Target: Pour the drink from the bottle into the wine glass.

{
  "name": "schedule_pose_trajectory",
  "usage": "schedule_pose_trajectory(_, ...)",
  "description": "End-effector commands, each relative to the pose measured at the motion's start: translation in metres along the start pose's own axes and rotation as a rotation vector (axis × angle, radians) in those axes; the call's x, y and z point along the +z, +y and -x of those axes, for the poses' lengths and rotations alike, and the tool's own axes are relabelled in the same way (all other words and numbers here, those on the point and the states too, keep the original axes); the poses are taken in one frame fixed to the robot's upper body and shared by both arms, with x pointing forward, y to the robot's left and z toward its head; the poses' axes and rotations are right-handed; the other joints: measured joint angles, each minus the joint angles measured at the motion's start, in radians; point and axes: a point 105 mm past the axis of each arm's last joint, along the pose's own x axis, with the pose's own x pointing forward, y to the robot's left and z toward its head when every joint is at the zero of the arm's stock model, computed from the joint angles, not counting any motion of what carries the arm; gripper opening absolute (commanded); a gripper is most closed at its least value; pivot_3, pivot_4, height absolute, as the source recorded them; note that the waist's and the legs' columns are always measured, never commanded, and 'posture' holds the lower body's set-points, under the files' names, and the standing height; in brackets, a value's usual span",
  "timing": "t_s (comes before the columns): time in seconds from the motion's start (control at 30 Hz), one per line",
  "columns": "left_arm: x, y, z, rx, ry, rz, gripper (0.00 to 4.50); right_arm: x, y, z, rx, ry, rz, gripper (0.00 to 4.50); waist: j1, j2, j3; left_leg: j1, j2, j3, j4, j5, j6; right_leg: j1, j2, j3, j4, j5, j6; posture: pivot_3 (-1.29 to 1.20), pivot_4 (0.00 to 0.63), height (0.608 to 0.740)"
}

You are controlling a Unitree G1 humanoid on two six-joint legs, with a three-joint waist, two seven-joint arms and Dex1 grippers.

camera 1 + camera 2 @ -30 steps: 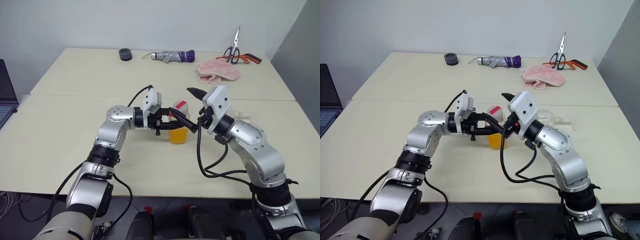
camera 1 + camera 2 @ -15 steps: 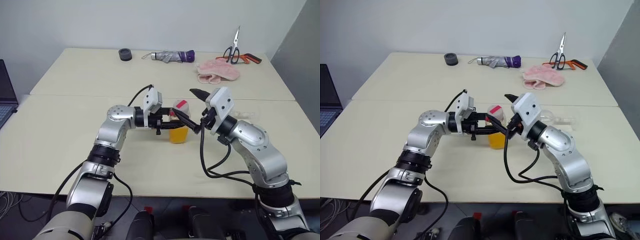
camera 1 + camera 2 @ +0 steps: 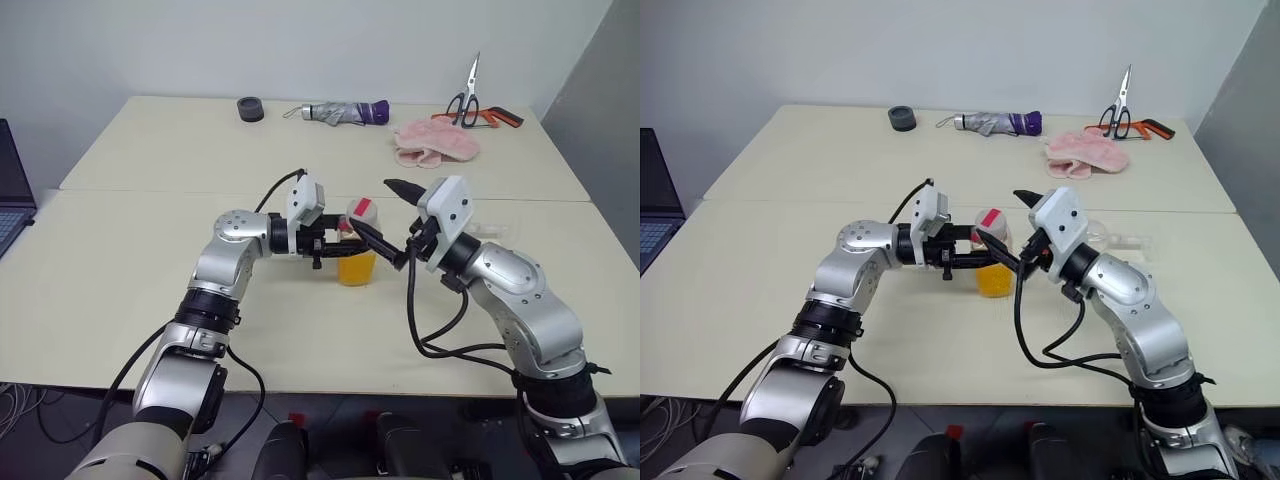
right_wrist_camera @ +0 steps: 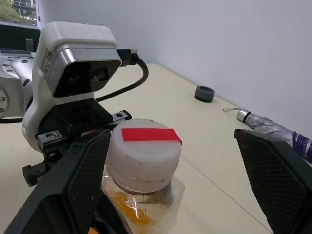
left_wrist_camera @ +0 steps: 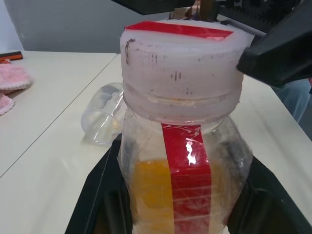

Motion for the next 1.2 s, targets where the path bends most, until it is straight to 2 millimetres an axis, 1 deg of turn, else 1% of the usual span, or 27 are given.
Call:
schedule_pose_trajectory(0.03,0.017,0.004,0.006,0.000,-0.034,-0.065,1.84,0.005,-0.033,0.016,-0.150,0.004,0.046,4.31,0.000,0.000,0.000,0.000,0.000,0.000,0.000,0.000,0.000,0.000,0.000,0.000,0.000,0.000,0.000,0.00,0.150,0.740)
schedule_pose_trajectory(0.4,0.017,0.004,0.007,-0.004,-0.029,-0.071,1.82,0.003,-0.034,0.022,-0.138,0.019,0.049,4.31,0.001,0.000,0.000,0.000,0.000,0.000,0.000,0.000,0.000,0.000,0.000,0.000,0.000,0.000,0.000,0.00,0.150,0.740)
schedule_pose_trajectory(0.53,0.018,0.006,0.008,-0.004,-0.027,-0.075,1.82,0.005,-0.027,0.023,-0.096,0.015,0.033,4.31,0.000,0.000,0.000,0.000,0.000,0.000,0.000,0.000,0.000,0.000,0.000,0.000,0.000,0.000,0.000,0.00,0.150,0.740)
schedule_pose_trajectory(0.73,0.018,0.007,0.009,-0.005,-0.023,-0.080,1.82,0.008,-0.017,0.030,-0.003,0.034,0.008,4.31,0.001,0.000,0.000,0.000,0.000,0.000,0.000,0.000,0.000,0.000,0.000,0.000,0.000,0.000,0.000,0.00,0.150,0.740)
schedule_pose_trajectory(0.8,0.019,0.007,0.009,-0.006,-0.023,-0.080,1.82,0.010,-0.013,0.032,0.029,0.035,-0.016,4.31,0.000,0.000,0.000,0.000,0.000,0.000,0.000,0.000,0.000,0.000,0.000,0.000,0.000,0.000,0.000,0.00,0.150,0.740)
schedule_pose_trajectory(0.87,0.019,0.006,0.009,-0.009,-0.023,-0.081,1.82,0.014,-0.005,0.034,0.091,0.028,-0.082,4.31,0.000,0.000,0.000,0.000,0.000,0.000,0.000,0.000,0.000,0.000,0.000,0.000,0.000,0.000,0.000,0.00,0.150,0.740)
schedule_pose_trajectory(0.97,0.019,0.006,0.009,-0.016,-0.022,-0.083,1.82,0.021,-0.002,0.031,0.117,0.002,-0.141,4.31,0.000,0.000,0.000,0.000,0.000,0.000,0.000,0.000,0.000,0.000,0.000,0.000,0.000,0.000,0.000,0.00,0.150,0.740)
schedule_pose_trajectory(1.2,0.021,0.005,0.006,-0.024,-0.023,-0.090,1.82,0.019,-0.003,0.021,0.138,0.014,-0.142,4.31,0.000,0.000,0.000,0.000,0.000,0.000,0.000,0.000,0.000,0.000,0.000,0.000,0.000,0.000,0.000,0.00,0.150,0.740)
